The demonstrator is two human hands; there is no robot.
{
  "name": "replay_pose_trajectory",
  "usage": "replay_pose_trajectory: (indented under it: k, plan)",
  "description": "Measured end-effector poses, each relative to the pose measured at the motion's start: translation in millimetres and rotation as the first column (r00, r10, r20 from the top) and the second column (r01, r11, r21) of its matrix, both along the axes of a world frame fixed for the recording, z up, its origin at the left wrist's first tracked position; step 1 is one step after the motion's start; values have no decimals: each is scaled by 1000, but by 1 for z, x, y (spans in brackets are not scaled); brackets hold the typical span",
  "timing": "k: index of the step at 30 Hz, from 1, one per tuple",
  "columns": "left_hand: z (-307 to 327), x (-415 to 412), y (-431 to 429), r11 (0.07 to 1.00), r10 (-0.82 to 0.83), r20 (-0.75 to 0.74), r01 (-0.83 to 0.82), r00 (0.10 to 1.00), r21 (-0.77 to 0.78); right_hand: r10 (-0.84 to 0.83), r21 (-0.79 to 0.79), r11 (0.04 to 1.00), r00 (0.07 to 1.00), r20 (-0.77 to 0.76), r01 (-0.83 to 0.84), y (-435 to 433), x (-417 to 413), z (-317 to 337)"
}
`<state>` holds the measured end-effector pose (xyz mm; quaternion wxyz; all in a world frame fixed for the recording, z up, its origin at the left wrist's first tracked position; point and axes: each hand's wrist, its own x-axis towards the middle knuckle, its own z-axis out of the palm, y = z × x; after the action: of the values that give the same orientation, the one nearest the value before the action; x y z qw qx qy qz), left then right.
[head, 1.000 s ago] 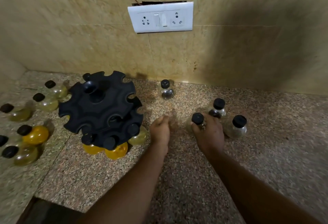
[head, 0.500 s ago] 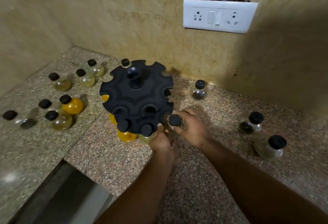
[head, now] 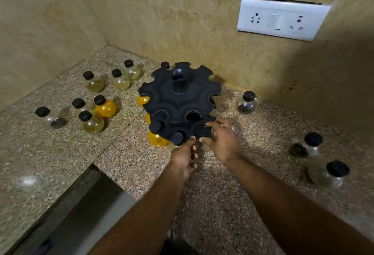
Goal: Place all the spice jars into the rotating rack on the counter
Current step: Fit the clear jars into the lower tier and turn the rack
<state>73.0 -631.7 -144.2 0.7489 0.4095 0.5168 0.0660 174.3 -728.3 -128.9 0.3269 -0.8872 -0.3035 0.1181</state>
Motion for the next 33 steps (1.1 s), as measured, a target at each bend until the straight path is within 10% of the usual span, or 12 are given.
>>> replay_pose_trajectory:
  k: [12,17,22,27,33]
  plan:
    - [9,0,-34,993,32,41,-37,999,111,-114,31,993,992,-46,115,-6,0,2]
    - [-12,15,-62,918,-247,-49,249,968,308,-236,13,971,970,-55,237,-59,0,-19]
    - [-31,52,-85,308,-641,-420,717,642,626,-505,-13,862,858,-94,506,-132,-4,-38]
    - [-24,94,-135,-214,-720,-613,736,326,643,-711,70,689,691,-128,722,-192,-12,-45]
    - [-28,121,-189,-576,-595,-799,647,87,500,-890,195,420,444,-103,887,-238,-1,-49]
